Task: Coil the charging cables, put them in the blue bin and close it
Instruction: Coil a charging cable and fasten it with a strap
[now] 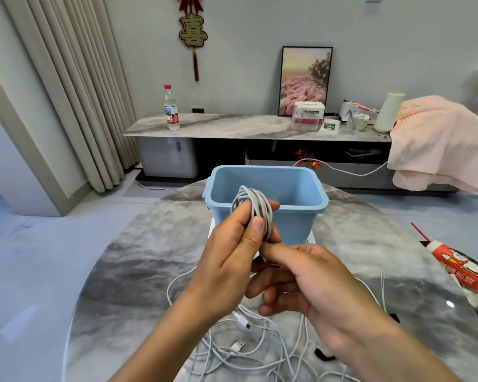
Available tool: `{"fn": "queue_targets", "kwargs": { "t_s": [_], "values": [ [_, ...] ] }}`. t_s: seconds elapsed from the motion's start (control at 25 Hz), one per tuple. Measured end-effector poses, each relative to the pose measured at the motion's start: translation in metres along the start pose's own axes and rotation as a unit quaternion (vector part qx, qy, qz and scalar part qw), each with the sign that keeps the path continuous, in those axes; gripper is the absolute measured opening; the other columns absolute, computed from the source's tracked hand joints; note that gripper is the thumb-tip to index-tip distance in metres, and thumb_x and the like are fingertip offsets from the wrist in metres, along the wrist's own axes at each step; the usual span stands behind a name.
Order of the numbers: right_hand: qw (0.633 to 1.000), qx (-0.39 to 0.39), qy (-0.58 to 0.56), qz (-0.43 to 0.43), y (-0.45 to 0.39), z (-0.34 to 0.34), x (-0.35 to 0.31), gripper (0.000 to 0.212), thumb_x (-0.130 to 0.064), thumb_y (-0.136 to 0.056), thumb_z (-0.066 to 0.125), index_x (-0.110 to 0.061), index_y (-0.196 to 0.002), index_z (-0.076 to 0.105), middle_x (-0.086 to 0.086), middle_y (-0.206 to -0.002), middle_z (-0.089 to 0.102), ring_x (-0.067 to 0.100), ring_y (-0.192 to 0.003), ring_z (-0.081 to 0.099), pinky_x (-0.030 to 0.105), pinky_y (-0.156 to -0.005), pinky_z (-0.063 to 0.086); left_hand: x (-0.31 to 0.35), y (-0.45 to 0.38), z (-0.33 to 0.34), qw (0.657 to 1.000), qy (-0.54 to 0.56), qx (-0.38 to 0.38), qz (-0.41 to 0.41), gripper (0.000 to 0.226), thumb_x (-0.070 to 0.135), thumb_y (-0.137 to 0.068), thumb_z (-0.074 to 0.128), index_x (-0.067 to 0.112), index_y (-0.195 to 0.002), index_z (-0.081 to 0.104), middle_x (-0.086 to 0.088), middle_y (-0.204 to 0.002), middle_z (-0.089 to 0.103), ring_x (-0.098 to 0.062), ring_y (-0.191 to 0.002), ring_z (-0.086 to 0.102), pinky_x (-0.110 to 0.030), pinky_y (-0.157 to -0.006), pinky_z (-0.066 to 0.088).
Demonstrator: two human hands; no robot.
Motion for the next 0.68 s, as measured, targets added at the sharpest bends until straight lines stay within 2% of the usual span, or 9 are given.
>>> {"fn": "queue_targets", "kwargs": {
  "t_s": [0.16,0.28,0.4,0.48,0.52,0.56,0.6,0.64,0.68],
  "values": [
    [0.994,-0.051,-0.083,0.041,-0.002,0.002,0.002,0.041,-0.033,-0.091,0.058,0.006,-0.096,0.07,0.022,-0.073,0.068,0.02,-0.054,0.053,0.031,-0.05,0.049,-0.006,0.0,-0.001,0.998,0.019,0.03,-0.048,0.024,0.021,-0.102,0.042,0.013,-0.113,0.063,0.004,-0.08,0.064,-0.007,-0.07,0.06,-0.019,-0.061,0.048],
    [0.981,-0.111,-0.155,0.026,-0.002,0.008,-0.001,0.038,-0.022,-0.081,0.054,0.007,-0.101,0.07,0.021,-0.082,0.069,0.02,-0.06,0.054,0.03,-0.052,0.046,-0.015,0.0,-0.008,0.982,0.113,0.071,-0.135,0.028,0.021,-0.103,0.04,0.014,-0.107,0.067,-0.001,-0.077,0.066,-0.014,-0.067,0.062,-0.026,-0.053,0.049],
    [0.997,-0.027,-0.051,-0.06,-0.006,0.005,-0.002,0.025,-0.02,-0.089,0.058,-0.001,-0.086,0.073,0.019,-0.073,0.072,0.015,-0.053,0.052,0.024,-0.046,0.041,-0.018,0.001,-0.007,0.962,0.185,0.086,-0.179,0.03,0.022,-0.103,0.039,0.009,-0.108,0.066,-0.007,-0.078,0.064,-0.018,-0.064,0.061,-0.026,-0.047,0.048],
    [0.991,0.049,0.05,-0.117,-0.005,-0.003,-0.006,0.034,-0.036,-0.086,0.063,-0.008,-0.07,0.072,0.013,-0.062,0.07,0.011,-0.046,0.05,0.02,-0.043,0.037,-0.018,0.002,-0.006,0.96,0.194,0.087,-0.18,0.033,0.02,-0.103,0.036,0.005,-0.108,0.065,-0.008,-0.077,0.064,-0.02,-0.07,0.062,-0.029,-0.057,0.05],
    [0.974,0.105,0.129,-0.156,-0.003,-0.01,-0.011,0.039,-0.046,-0.079,0.067,-0.01,-0.066,0.069,0.007,-0.056,0.068,0.008,-0.042,0.049,0.019,-0.043,0.036,-0.018,0.002,-0.007,0.961,0.194,0.09,-0.176,0.034,0.018,-0.104,0.034,0.004,-0.107,0.065,-0.008,-0.075,0.065,-0.021,-0.072,0.062,-0.029,-0.063,0.049],
    [0.934,0.179,0.23,-0.205,0.0,-0.019,-0.018,0.043,-0.055,-0.072,0.071,-0.013,-0.065,0.066,0.001,-0.054,0.065,0.005,-0.042,0.048,0.02,-0.044,0.036,-0.019,0.002,-0.008,0.961,0.192,0.093,-0.176,0.035,0.016,-0.104,0.033,0.003,-0.105,0.065,-0.008,-0.073,0.065,-0.022,-0.072,0.061,-0.03,-0.067,0.048],
    [0.873,0.254,0.328,-0.257,0.006,-0.026,-0.027,0.043,-0.061,-0.068,0.074,-0.019,-0.069,0.063,-0.006,-0.058,0.063,0.005,-0.048,0.051,0.022,-0.047,0.037,-0.021,0.002,-0.01,0.959,0.192,0.098,-0.183,0.036,0.015,-0.104,0.032,0.002,-0.104,0.066,-0.009,-0.071,0.064,-0.022,-0.071,0.06,-0.031,-0.069,0.047],
    [0.812,0.294,0.393,-0.317,0.013,-0.027,-0.037,0.04,-0.06,-0.068,0.075,-0.025,-0.08,0.061,-0.011,-0.071,0.063,0.003,-0.06,0.054,0.023,-0.053,0.041,-0.023,0.002,-0.011,0.956,0.195,0.1,-0.194,0.036,0.013,-0.103,0.032,0.001,-0.102,0.067,-0.01,-0.069,0.063,-0.022,-0.068,0.059,-0.031,-0.069,0.047],
    [0.771,0.277,0.429,-0.38,0.017,-0.021,-0.045,0.037,-0.053,-0.071,0.075,-0.03,-0.095,0.058,-0.016,-0.091,0.063,0.0,-0.078,0.056,0.022,-0.065,0.044,-0.024,0.004,-0.01,0.953,0.2,0.093,-0.206,0.035,0.012,-0.102,0.034,0.001,-0.098,0.068,-0.01,-0.067,0.061,-0.022,-0.065,0.058,-0.031,-0.068,0.047]
  ]
}}
Point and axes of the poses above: each hand's wrist, its own y-axis away from the middle knuckle, its own z-axis out of the palm, x = y × z, the point moved 7 cm from there along -y, towards the middle knuckle
